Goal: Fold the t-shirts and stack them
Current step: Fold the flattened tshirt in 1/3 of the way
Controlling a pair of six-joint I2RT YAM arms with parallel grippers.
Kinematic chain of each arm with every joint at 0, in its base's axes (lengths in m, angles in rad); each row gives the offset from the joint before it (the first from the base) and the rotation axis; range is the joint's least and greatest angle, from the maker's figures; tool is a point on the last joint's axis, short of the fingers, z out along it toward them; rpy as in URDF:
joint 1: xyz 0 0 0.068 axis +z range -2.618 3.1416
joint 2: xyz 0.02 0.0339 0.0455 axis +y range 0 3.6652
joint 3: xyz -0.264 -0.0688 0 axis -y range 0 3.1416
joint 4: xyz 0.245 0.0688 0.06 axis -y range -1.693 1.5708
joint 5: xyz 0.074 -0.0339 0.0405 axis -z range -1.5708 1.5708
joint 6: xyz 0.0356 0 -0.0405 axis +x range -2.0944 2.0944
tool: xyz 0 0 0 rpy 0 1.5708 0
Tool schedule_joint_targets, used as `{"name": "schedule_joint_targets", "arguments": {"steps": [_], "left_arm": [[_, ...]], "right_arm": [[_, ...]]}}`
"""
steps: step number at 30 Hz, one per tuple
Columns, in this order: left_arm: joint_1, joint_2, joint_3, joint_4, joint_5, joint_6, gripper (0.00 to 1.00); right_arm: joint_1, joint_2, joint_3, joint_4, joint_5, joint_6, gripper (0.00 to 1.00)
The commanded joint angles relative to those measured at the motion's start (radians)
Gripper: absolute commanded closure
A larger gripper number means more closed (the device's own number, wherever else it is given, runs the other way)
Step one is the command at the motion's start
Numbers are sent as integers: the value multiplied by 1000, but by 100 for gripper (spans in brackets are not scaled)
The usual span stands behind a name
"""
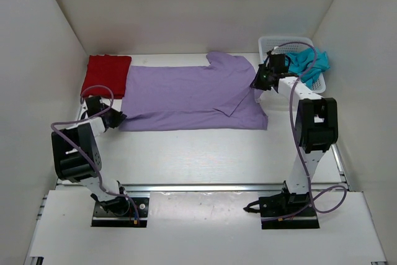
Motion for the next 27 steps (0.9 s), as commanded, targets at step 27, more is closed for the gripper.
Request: {"name": "schedule_joint_targets", "arguments": {"steps": [27], "left_arm": [[39,-244,-275,24,15,3,54]], "right_arm": [[-100,-576,-790,314,20,189,75]]}}
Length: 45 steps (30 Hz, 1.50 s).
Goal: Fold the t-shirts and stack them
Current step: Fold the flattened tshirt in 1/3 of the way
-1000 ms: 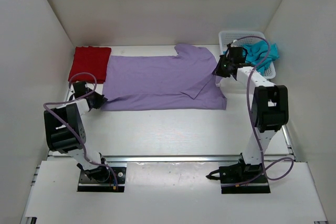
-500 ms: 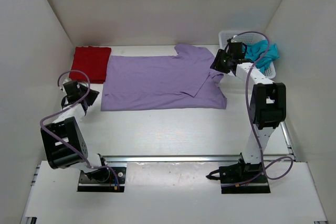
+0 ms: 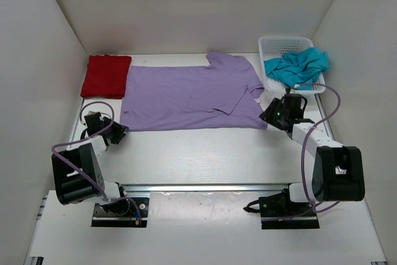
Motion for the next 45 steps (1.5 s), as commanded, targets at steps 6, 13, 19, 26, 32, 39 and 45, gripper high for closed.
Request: {"name": "schedule_joint_targets", "arguments": {"steps": [6,13,19,26,32,39,45], "left_arm": [[-12,-4,11,27,-54,-9,55],[-18,87,54,70,-34,-1,81],[-30,118,91,34,-31,12,100],[22,6,49,-71,-40,52,100],[88,-193,-56,-218,-45,109,100],[99,-477,-147,-494,-77,144,100],[57,-505,-94,-623,-11,183,69]], "right_arm": [[-68,32,-135,134,-11,44,61],[-107,127,-93,156,-33,47,73],[-101,108,-106,133,-16,65,100],[-94,-92,-246,45,-14,99,99],[-111,-349,-365,-92,-19,81,100],[-136,-668,-408,-364,-48,100,100],[-68,-794,-362,-499,-7,148,89]]}}
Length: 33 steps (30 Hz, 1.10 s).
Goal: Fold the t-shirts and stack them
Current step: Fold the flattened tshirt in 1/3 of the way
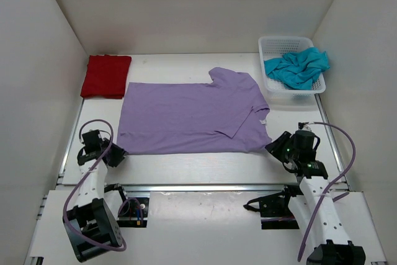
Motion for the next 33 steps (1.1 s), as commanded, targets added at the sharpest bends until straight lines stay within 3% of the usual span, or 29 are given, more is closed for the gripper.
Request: {"name": "schedule_joint_targets", "arguments": {"steps": [1,3,5,6,8,11,12,14,17,20,24,27,33], "left_arm": [[5,8,53,-101,33,40,59],[6,6,82,-85,30,37,25],[-15,2,149,-62,-12,51,20],[-26,6,168,-55,-26,61,22],[-92,-6,205,-27,-66,65,34],[-214,-32,158,134,-2,42,47],[-348,-47,98,260,-9,-21,55],[-446,-43,91,295,-67,-33,55],[-693,23,111,372,-156,-43,56],[-788,110,128,464,-133,-54,56],[-828,213,139,559,-106,-66,58],[-854,267,131,617,-106,-66,57],[-937,351,133,682,-126,-63,59]], "right_arm": [[18,-43,78,-112,56,8,73],[21,-24,123,-115,63,-31,57],[32,0,172,-86,51,-83,50],[41,11,193,-89,53,-92,51],[73,51,232,-66,50,-112,62],[220,199,244,68,18,-129,96],[331,302,231,183,56,-111,100],[374,354,227,242,67,-109,99],[388,511,234,375,17,-105,89],[383,633,255,452,-26,-100,87],[388,744,287,500,-37,-86,84],[388,809,293,535,-46,-79,77],[392,867,313,560,-59,-72,77]]}}
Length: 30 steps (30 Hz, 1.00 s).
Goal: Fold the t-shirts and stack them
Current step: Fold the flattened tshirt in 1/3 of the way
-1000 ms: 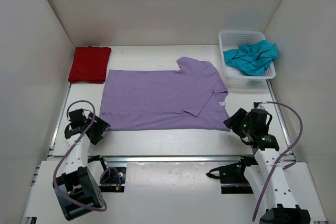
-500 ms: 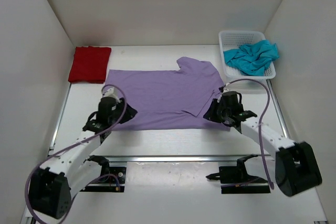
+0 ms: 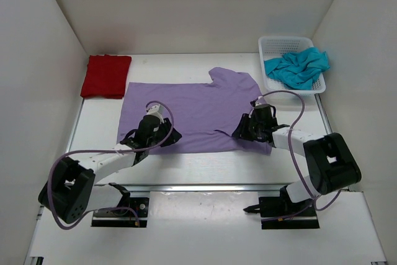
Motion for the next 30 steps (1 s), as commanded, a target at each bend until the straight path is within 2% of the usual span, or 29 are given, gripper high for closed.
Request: {"name": "schedule_joint_targets", "arguments": {"steps": [1,5,7,12,14,18,25,30], "left_arm": [[-49,16,26,89,-21,-5,59],[-72,25,13,91,-49,11,61],[-59,16,-6,84,-49,32,61],[6,15,-55,40,-66,100,60],[36,-5,-95,41,-58,98,61],[108,-85,-164,40,-45,80,59],[134,-174,-197,-3,-43,95,59],[132,-179,-198,0,-23,87,58]], "right_arm": [[8,29,44,77,1,4,77],[3,19,69,31,-24,-1,79],[6,-23,70,1,33,-25,77],[-9,-66,57,-30,65,-42,73],[-18,-44,66,-24,36,-39,70],[-14,22,92,-4,-18,-33,72],[-11,81,101,30,-30,-30,79],[-8,94,119,30,-22,-22,74]]}}
